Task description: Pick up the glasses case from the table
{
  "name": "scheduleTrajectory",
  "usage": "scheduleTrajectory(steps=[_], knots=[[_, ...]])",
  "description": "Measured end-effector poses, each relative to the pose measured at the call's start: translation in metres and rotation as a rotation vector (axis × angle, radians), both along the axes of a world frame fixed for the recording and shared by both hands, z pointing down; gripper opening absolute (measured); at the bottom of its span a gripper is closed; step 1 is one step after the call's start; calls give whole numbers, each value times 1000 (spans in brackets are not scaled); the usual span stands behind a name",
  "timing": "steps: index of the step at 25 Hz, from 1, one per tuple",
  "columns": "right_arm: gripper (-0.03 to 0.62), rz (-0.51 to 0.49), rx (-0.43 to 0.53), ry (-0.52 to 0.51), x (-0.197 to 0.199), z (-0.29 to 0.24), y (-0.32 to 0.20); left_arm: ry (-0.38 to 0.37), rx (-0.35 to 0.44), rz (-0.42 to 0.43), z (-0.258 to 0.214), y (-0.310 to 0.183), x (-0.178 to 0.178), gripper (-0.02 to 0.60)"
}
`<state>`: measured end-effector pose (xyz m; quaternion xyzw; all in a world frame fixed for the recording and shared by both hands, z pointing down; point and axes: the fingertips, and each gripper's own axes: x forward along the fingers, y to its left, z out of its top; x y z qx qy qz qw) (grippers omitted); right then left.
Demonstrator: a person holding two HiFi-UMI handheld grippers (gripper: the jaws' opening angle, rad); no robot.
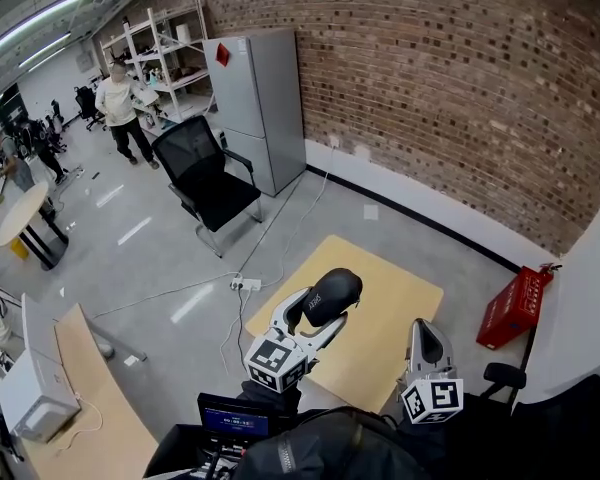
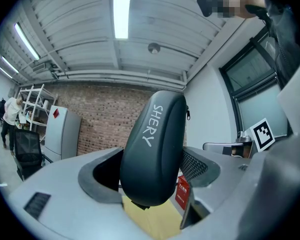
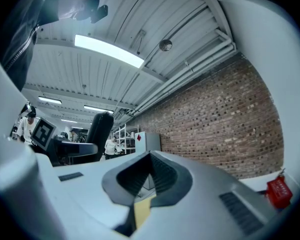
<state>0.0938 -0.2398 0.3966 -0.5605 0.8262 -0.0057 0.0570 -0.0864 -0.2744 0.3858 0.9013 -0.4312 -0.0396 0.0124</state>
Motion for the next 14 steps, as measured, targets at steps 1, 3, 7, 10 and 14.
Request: scheduleTrajectory(steps=[1,3,7,10,14], knots=[[3,-2,-2,1,0,1,-1,-2,-1,-1,1,-1,0,360],[3,-4,-5,1,-2,2,-3,-5,-3,0,2,-2,-1,360],[3,-12,-9,3,-4,3,-6,-12,-8,0,6,-4,-2,360],[3,-15,-14,5,-3,4,-9,-16,-14,3,7,-7,1,360],[3,-14,-12,5,0,2,-15,-25,-16,10,7,-12,6,360]])
